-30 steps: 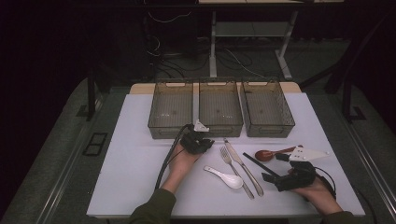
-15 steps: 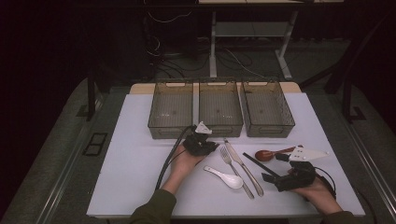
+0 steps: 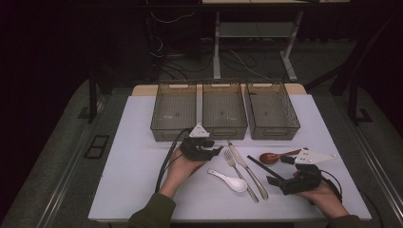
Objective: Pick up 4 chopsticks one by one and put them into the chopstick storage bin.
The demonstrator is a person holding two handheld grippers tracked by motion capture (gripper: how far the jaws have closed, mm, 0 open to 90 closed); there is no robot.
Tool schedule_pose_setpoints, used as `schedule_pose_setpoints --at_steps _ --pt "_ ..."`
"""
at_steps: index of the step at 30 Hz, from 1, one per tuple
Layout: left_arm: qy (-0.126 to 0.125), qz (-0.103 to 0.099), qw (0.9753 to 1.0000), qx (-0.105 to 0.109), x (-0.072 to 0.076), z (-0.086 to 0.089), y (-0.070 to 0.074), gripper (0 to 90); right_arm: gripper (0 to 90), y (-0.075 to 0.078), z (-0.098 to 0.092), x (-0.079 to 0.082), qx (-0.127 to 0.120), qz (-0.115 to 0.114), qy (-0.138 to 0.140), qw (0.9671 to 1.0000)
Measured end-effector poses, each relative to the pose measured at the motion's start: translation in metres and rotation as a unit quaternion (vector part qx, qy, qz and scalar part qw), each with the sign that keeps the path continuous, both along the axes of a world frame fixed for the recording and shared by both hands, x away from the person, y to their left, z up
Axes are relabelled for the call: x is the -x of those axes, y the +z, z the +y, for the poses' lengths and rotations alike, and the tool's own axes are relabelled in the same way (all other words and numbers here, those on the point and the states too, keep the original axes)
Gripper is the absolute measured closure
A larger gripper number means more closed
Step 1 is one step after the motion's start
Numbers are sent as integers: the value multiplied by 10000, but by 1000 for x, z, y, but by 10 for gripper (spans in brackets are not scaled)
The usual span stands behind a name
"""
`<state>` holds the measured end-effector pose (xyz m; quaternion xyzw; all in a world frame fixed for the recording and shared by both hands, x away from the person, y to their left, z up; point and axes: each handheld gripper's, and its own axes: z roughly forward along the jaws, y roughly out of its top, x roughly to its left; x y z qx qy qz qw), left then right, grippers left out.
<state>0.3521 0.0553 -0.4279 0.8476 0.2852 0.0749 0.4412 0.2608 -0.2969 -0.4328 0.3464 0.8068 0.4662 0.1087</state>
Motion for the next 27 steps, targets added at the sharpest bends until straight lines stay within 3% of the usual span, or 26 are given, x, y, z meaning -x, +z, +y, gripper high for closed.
schedule_pose_setpoints --at_steps 7,14,27 --pt "-172 -6 9996 209 11 16 8 446 27 0 -1 0 -2 -28 -8 10000" --pt "-140 -15 9990 425 20 31 15 370 27 -2 1 0 -110 40 6 9999" --pt "-103 -128 9988 471 37 56 17 256 27 -6 4 -2 -101 98 27 9999"
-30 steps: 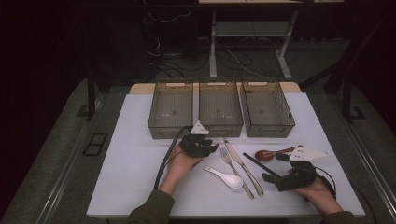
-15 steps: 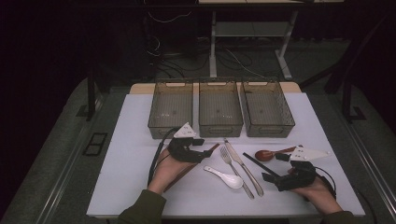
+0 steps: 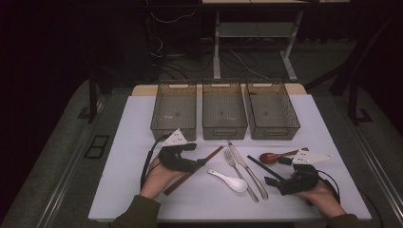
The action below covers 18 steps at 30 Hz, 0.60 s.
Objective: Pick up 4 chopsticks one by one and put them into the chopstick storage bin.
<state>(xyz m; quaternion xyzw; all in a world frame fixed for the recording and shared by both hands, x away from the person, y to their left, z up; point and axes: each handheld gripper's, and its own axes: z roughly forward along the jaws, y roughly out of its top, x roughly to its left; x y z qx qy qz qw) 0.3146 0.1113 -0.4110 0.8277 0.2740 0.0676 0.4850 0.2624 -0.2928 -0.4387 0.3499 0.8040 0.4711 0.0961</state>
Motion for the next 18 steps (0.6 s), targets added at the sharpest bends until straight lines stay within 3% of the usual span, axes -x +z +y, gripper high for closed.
schedule_pose_setpoints --at_steps 12,18 --pt "124 -90 9999 39 21 21 -7 234 27 0 1 1 18 -3 -21 10000" --pt "176 -81 9998 -77 35 36 -12 255 27 -1 2 1 43 7 -11 10000"
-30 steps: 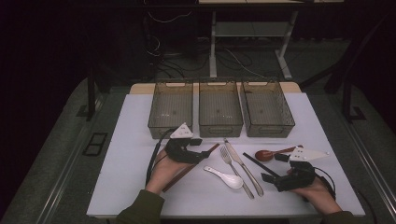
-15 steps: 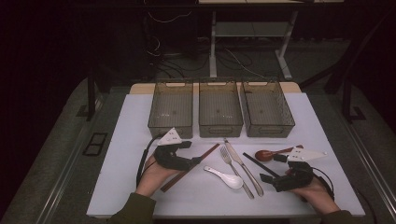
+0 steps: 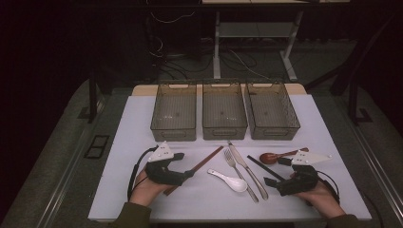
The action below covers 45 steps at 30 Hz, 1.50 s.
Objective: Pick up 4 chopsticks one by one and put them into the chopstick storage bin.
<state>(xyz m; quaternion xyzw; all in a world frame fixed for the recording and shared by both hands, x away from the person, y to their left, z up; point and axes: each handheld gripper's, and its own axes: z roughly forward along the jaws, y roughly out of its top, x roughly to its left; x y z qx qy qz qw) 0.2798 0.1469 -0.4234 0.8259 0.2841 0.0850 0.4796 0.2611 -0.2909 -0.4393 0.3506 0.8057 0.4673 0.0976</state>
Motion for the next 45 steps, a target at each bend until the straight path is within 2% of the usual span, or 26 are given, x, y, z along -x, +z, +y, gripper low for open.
schedule_pose_setpoints --at_steps 3,7,10,17,21,31,45 --pt "5 15 10000 -20 4 4 -3 294 27 0 0 0 -2 0 5 10000" --pt "-21 155 9999 -7 2 5 -8 354 27 0 0 0 -1 -10 3 10000" --pt "-35 150 9999 -35 2 4 -9 401 27 0 0 0 6 -17 16 10000" --pt "-13 189 9997 -166 0 3 -10 598 27 -1 1 -1 28 -8 23 10000" --pt "6 302 9994 -193 -2 3 -11 687 27 -1 2 0 35 -12 32 10000" --pt "42 447 9985 -304 -5 0 -16 773 27 -1 2 -1 60 -9 50 10000" --pt "28 537 9969 -582 -7 -4 -22 795 27 -2 2 -1 76 -10 68 9999"
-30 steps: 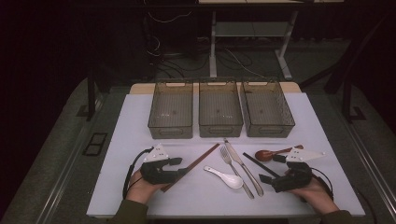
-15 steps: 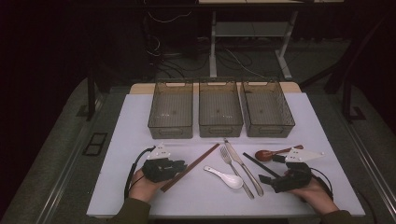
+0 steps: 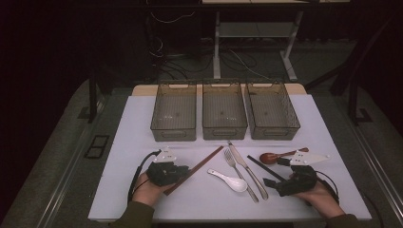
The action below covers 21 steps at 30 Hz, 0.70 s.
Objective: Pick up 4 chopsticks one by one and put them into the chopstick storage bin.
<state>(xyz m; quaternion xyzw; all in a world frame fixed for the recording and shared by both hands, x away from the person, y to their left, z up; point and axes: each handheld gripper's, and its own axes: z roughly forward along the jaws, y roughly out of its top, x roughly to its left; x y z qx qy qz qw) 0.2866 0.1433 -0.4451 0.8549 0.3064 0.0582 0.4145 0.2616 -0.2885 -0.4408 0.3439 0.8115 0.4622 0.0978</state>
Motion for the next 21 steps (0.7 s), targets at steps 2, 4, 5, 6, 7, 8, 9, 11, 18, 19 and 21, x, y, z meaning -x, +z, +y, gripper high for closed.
schedule_pose_setpoints --at_steps 2,4,5,6,7,8,9,11,18,19,21 --pt "-25 3 10000 -31 0 0 0 801 27 0 0 0 1 -1 4 10000" --pt "-18 24 10000 -19 0 -1 -1 802 27 0 0 0 0 -3 5 10000" --pt "-16 25 10000 -20 0 -1 -1 802 27 0 0 0 -1 -2 5 10000" --pt "-42 3 10000 -38 -1 -1 -2 802 27 0 0 0 1 2 4 10000" --pt "-34 11 10000 -56 -1 -1 -2 802 27 0 0 0 3 3 4 10000" --pt "-64 1 9999 -110 -1 -1 -2 802 27 0 0 0 1 -2 10 10000" --pt "-24 31 10000 -91 0 -1 -2 802 27 0 0 0 -2 3 9 10000" --pt "1 29 10000 -85 -1 -1 -3 804 27 0 0 0 3 -3 12 10000" --pt "-12 23 9998 -203 -2 0 -4 803 27 0 0 0 -5 5 12 10000" --pt "-5 23 9998 -217 -2 0 -4 802 27 0 0 0 -5 5 12 10000" --pt "-18 35 9997 -224 -3 0 -5 802 27 0 0 0 -2 1 15 10000"
